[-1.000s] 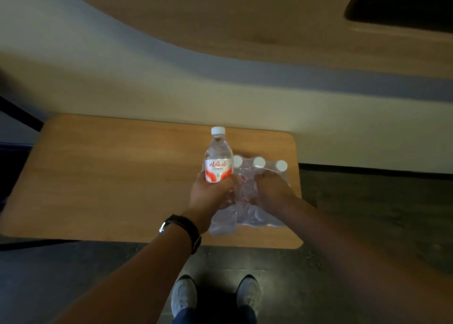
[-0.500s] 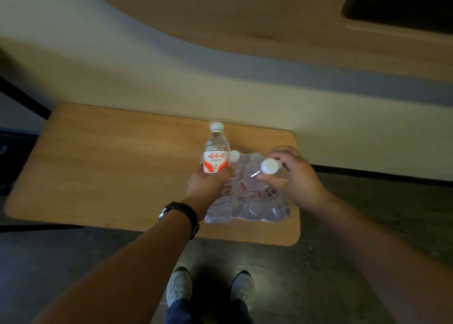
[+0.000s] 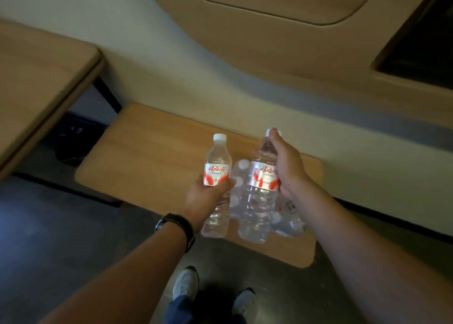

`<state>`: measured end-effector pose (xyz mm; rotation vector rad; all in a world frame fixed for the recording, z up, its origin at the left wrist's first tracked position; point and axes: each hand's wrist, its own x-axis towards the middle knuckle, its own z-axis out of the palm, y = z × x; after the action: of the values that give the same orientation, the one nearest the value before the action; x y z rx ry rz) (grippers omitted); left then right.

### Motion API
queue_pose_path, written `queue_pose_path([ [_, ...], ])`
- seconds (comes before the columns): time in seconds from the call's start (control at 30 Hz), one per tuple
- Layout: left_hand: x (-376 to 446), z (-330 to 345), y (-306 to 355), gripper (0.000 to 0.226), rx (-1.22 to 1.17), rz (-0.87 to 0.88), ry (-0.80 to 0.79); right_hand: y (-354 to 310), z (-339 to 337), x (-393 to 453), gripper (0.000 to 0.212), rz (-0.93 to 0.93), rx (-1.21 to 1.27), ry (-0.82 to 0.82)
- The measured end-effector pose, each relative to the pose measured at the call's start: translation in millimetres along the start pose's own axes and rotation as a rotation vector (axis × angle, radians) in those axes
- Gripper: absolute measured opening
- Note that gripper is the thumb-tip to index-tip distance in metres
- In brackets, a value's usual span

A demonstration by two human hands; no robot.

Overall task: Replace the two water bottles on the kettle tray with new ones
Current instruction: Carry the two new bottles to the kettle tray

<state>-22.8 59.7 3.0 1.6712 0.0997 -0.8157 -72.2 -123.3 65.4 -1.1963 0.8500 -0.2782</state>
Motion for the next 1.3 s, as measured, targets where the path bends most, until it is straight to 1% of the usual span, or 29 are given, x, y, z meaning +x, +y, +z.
queue_pose_path([
  [0.07,-17,-28,5,0.025,-0.025,0.004,0.071,-3,29,-6,0.039,0.069,-0.028,-0.057],
  [0.17,-43,-81,13,0.024,-0.075,0.012,0.136,-8,83,-19,0.042,0.076,-0.096,-0.156],
  [0.33,-94,-180,27,0.034,-0.166,0.069,0.223,-15,187,-56,0.044,0.090,-0.223,-0.357],
  [0.5,-153,-298,39,0.035,-0.273,0.138,0.307,-16,319,-126,0.046,0.054,-0.338,-0.522],
  [0.6,-188,-374,43,0.043,-0.311,0.158,0.370,-15,404,-172,0.048,0.027,-0.367,-0.600],
  [0.73,-227,-473,48,0.056,-0.332,0.189,0.460,-12,513,-226,0.039,0.023,-0.421,-0.697],
  [0.83,-246,-542,54,0.063,-0.334,0.204,0.549,-9,590,-257,0.047,0.009,-0.443,-0.733],
  [0.9,-254,-584,58,0.067,-0.346,0.217,0.569,-7,637,-273,0.054,0.037,-0.443,-0.783],
  [1.0,-252,-646,64,0.059,-0.361,0.218,0.612,1,705,-285,0.057,0.049,-0.441,-0.840],
  [1.07,-243,-689,67,0.057,-0.393,0.233,0.622,7,753,-288,0.056,0.043,-0.436,-0.877],
  [1.2,-215,-775,82,0.062,-0.443,0.286,0.572,15,846,-280,0.047,0.082,-0.419,-0.957],
  [1.3,-188,-837,103,0.062,-0.447,0.286,0.570,12,916,-265,0.047,0.067,-0.407,-0.973],
])
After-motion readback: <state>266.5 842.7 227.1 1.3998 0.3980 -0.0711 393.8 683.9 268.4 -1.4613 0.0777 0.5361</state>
